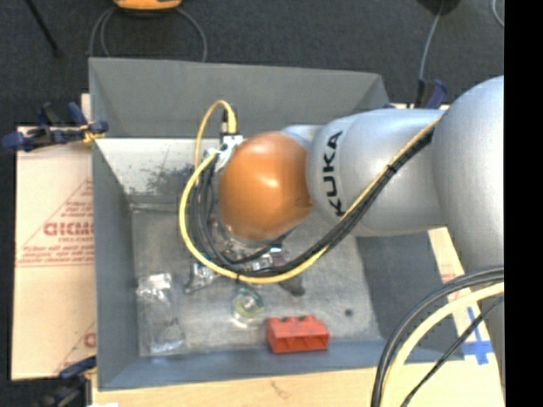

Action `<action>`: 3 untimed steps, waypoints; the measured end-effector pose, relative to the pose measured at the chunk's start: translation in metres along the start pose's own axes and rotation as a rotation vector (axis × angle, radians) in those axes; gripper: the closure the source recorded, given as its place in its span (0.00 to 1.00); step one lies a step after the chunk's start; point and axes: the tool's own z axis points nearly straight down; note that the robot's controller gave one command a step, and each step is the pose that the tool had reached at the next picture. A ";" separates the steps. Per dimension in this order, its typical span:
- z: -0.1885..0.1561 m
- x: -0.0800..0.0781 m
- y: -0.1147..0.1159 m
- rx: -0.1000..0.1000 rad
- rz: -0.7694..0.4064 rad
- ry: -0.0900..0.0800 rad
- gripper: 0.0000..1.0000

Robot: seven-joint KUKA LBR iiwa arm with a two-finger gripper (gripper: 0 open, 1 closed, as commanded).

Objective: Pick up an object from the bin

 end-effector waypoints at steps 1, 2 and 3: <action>0.000 0.091 -0.095 0.002 0.153 -0.006 0.00; -0.001 0.057 -0.070 0.005 0.282 -0.004 0.00; -0.003 0.056 -0.072 0.008 0.287 -0.008 1.00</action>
Offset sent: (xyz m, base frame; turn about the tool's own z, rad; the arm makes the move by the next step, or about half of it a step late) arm 0.0952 -0.0842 -0.0042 0.1442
